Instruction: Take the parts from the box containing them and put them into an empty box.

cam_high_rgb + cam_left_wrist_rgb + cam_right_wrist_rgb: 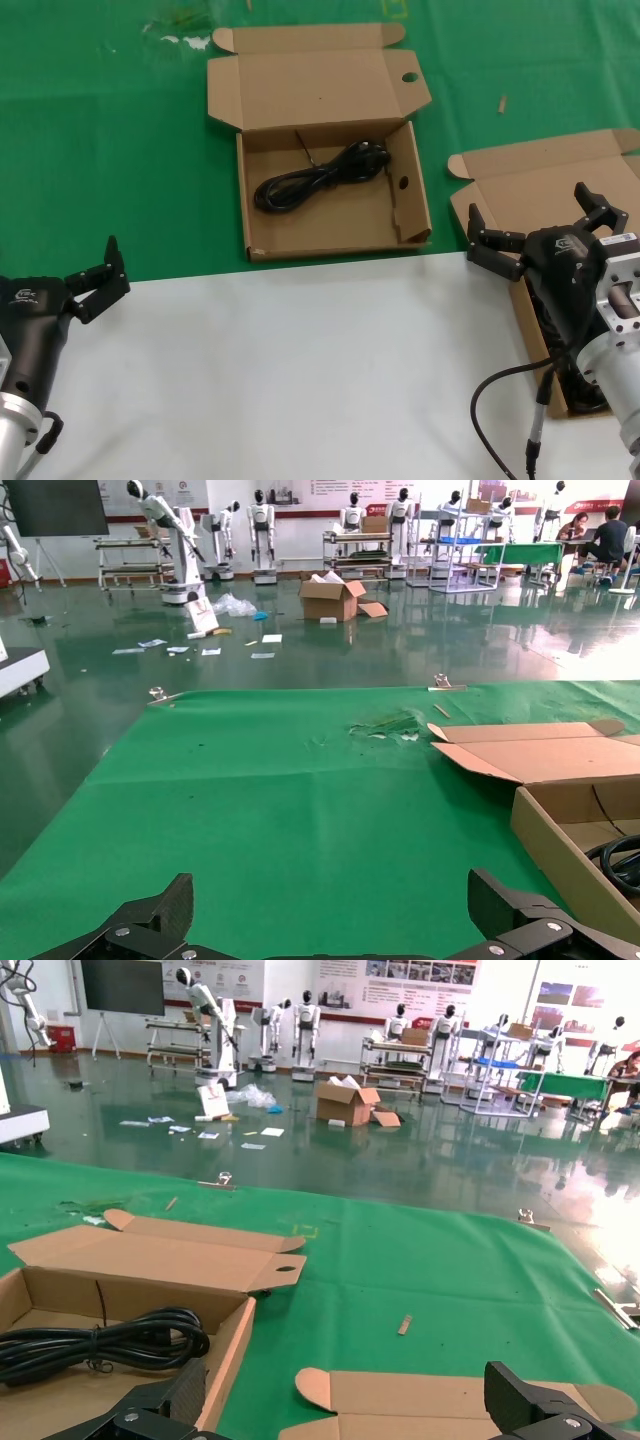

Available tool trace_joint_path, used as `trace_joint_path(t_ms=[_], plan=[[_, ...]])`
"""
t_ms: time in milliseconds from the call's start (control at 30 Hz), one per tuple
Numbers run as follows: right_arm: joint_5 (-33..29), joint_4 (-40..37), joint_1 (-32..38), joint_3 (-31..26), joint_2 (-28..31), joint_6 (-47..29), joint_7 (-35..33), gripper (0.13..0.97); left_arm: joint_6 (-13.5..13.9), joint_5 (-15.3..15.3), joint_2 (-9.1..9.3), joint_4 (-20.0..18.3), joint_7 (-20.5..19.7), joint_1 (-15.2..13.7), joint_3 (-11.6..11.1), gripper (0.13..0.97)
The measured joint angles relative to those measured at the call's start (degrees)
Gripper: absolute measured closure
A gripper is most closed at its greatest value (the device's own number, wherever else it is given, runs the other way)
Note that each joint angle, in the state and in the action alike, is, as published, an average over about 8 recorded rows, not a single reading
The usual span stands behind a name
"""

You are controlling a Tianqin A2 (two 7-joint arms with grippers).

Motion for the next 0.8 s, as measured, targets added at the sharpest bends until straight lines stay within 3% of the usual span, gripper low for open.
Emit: trace_joint_path(t_ms=[800], plan=[[0.0,0.0,0.0,0.0,0.0,0.0,0.0,0.129,0.0,0.0,0.0,0.0,0.0,0.0,0.0,0.132]])
